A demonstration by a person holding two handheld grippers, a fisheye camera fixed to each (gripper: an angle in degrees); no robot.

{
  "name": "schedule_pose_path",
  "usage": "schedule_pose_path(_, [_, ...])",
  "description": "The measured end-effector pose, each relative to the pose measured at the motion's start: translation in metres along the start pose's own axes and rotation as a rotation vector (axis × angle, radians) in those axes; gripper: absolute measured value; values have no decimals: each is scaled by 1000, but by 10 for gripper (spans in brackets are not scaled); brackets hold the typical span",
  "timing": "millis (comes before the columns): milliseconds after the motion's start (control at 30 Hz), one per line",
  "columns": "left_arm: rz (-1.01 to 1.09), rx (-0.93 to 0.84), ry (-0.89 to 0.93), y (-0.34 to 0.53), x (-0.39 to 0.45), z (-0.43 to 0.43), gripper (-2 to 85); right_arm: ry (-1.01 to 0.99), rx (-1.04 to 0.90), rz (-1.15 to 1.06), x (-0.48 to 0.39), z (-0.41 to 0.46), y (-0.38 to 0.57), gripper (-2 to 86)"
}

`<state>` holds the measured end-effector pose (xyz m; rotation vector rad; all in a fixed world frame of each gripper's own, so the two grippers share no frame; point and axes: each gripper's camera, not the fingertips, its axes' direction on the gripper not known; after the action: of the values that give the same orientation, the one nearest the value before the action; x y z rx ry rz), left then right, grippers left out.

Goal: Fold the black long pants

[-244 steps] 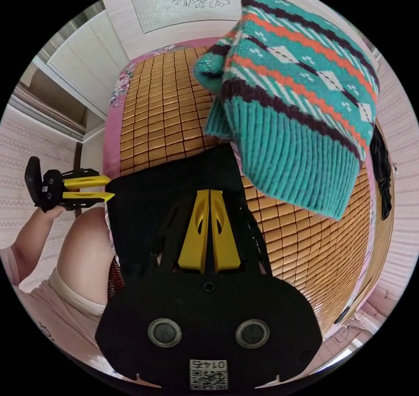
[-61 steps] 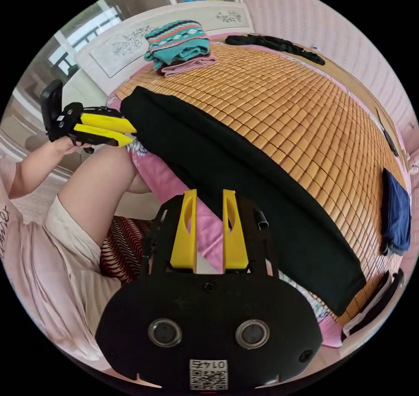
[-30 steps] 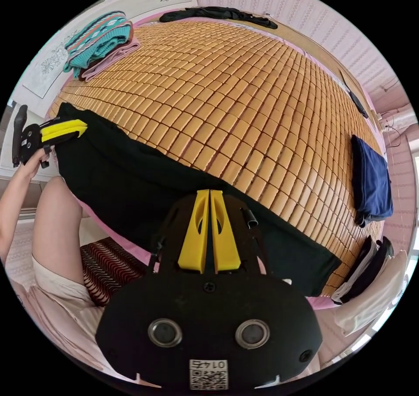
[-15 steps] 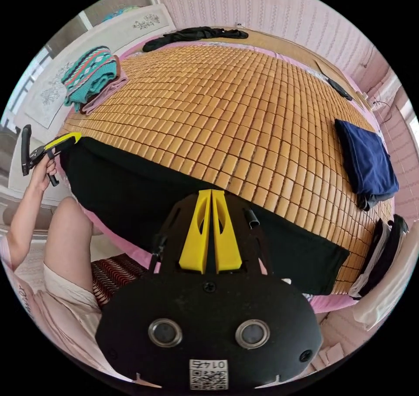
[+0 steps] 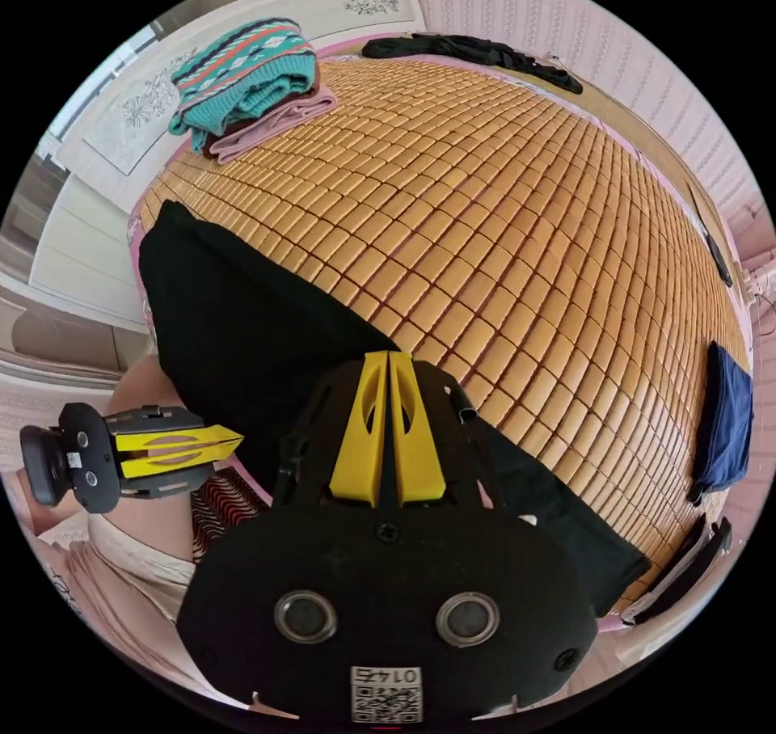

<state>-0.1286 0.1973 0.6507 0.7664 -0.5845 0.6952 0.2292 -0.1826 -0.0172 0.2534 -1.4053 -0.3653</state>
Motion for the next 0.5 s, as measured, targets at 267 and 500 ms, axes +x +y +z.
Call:
schedule_pose_path(267, [-1,69,43,9,10,-13,39,-197,124,153,16,-24,139,19])
schedule_pose_path(500, [75,-12,8,0,25,-3,63,14,72,-40,-50,-3,164,71])
